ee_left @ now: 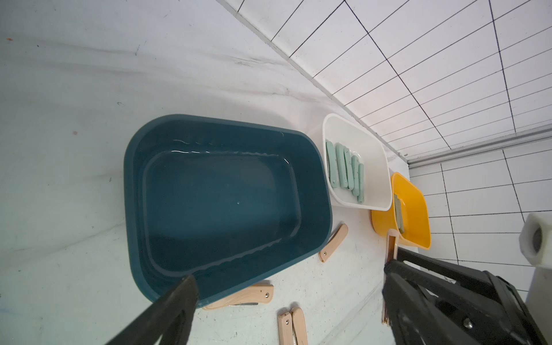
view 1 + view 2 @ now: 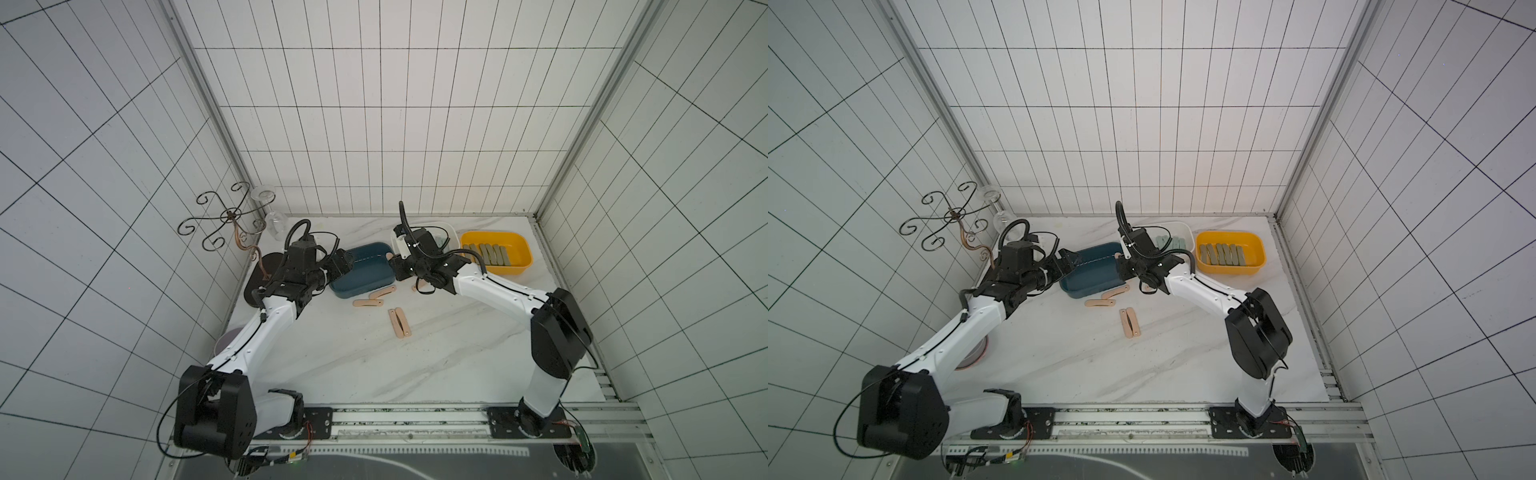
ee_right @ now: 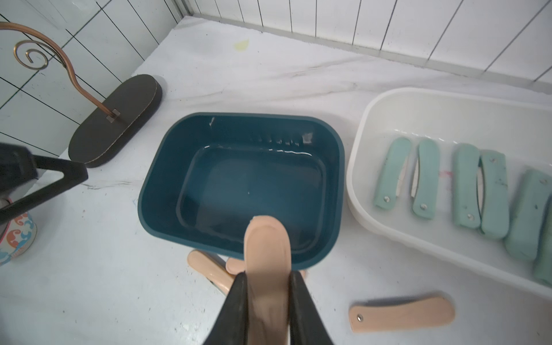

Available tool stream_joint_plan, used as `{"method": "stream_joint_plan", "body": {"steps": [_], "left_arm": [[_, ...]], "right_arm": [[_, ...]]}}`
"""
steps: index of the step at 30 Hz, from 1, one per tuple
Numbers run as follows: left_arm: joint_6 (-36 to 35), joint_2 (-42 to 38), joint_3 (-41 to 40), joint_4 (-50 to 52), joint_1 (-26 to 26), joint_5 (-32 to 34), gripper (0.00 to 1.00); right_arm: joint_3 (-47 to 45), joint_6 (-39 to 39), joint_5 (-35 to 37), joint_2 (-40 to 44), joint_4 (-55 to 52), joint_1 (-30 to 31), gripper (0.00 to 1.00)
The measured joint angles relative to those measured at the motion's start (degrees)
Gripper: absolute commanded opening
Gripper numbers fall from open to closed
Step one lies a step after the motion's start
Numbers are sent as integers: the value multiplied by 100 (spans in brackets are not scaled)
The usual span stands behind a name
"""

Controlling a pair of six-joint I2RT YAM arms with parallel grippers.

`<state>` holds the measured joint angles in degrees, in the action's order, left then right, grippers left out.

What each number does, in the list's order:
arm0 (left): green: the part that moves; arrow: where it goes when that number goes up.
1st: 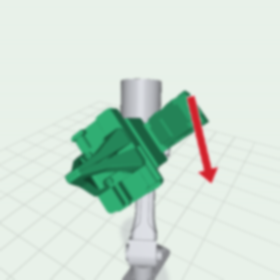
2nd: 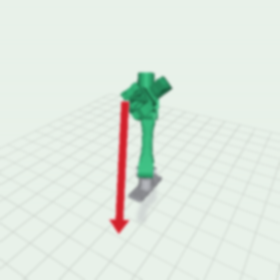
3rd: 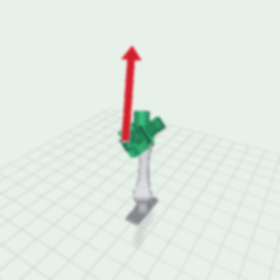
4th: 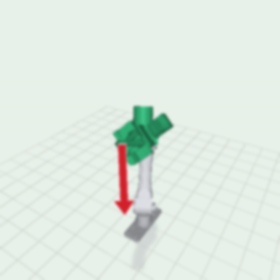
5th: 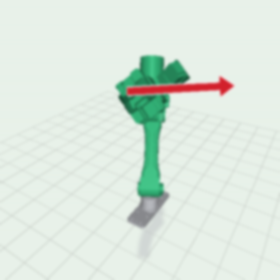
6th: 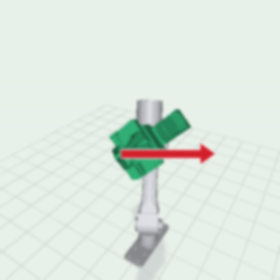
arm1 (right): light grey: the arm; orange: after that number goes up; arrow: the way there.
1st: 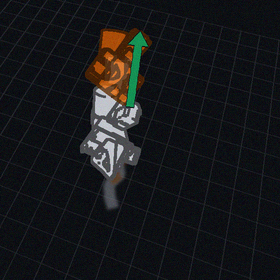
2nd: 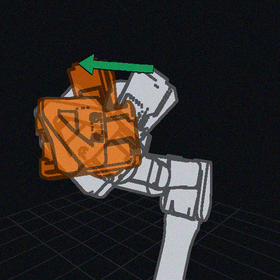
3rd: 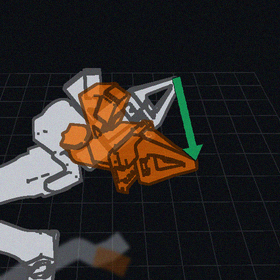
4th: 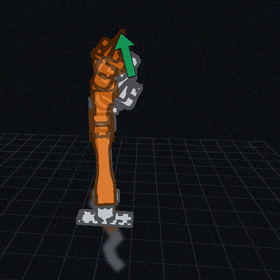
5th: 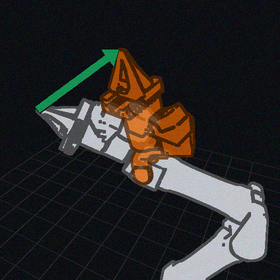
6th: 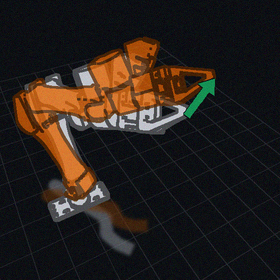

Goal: Place the fruit knives into the storage box by color
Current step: Pick up the fruit knife from the center of the board, then place the fruit knife in the storage box.

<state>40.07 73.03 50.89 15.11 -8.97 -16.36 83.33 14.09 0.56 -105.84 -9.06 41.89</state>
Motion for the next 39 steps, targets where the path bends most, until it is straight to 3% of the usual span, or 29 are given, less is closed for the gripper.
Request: {"method": "stream_joint_plan", "body": {"steps": [14,32,39], "left_arm": [[-2,140,55,-79,120,-59,97],[-61,140,131,-72,120,-179,97],[-63,140,155,-70,120,-197,97]], "right_arm": [[1384,-223,9,-1912,402,-76,22],[1967,-570,221,-2861,505,-151,25],[2124,-636,254,-3016,439,-146,43]]}}
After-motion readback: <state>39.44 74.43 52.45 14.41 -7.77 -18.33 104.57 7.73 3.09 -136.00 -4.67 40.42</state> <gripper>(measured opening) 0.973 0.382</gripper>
